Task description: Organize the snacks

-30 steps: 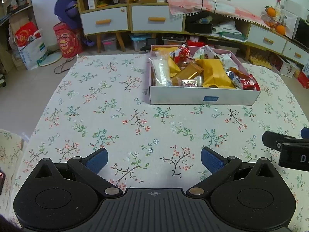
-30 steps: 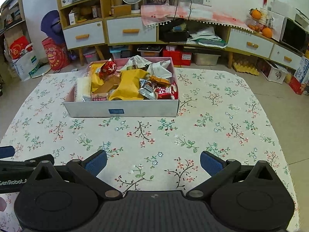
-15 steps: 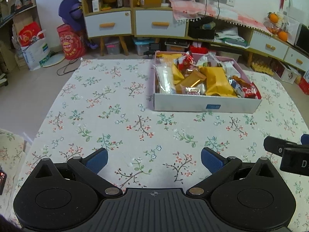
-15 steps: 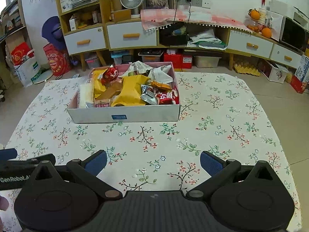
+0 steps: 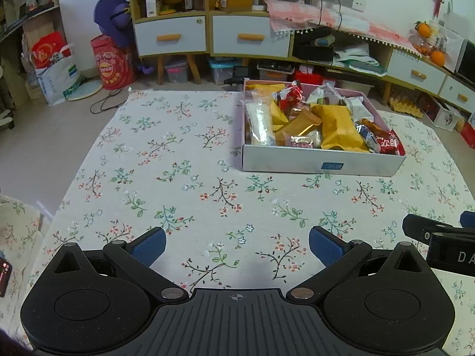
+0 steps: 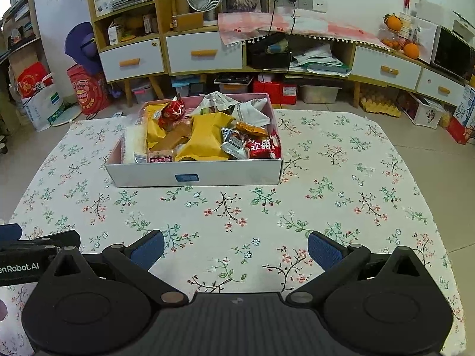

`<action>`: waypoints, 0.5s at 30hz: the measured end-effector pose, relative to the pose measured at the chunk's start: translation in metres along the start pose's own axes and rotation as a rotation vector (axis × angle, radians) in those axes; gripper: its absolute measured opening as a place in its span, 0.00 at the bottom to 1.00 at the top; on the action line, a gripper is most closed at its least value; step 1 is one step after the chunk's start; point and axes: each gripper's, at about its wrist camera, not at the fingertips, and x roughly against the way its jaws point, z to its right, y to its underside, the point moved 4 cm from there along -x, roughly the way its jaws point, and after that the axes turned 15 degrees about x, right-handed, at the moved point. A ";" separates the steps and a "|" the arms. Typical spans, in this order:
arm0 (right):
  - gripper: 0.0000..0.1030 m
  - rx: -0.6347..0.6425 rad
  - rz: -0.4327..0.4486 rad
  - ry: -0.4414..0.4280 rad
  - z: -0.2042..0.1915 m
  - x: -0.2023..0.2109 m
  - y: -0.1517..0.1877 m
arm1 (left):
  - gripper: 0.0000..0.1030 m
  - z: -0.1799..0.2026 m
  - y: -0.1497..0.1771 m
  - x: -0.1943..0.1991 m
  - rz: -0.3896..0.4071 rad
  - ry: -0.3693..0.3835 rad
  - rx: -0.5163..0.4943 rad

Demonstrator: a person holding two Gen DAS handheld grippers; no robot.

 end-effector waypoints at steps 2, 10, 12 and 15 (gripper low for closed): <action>0.76 -0.009 -0.002 -0.010 0.001 0.001 0.000 | 1.00 0.000 0.000 0.001 -0.008 0.008 0.006; 0.76 -0.022 -0.006 -0.008 0.006 -0.003 0.002 | 1.00 0.002 0.002 -0.001 -0.034 0.024 0.000; 0.76 -0.026 -0.011 -0.011 0.006 -0.004 0.003 | 1.00 0.002 0.003 -0.001 -0.034 0.025 -0.008; 0.76 -0.025 -0.014 -0.016 0.004 -0.006 0.002 | 1.00 0.002 0.004 0.000 -0.035 0.032 -0.021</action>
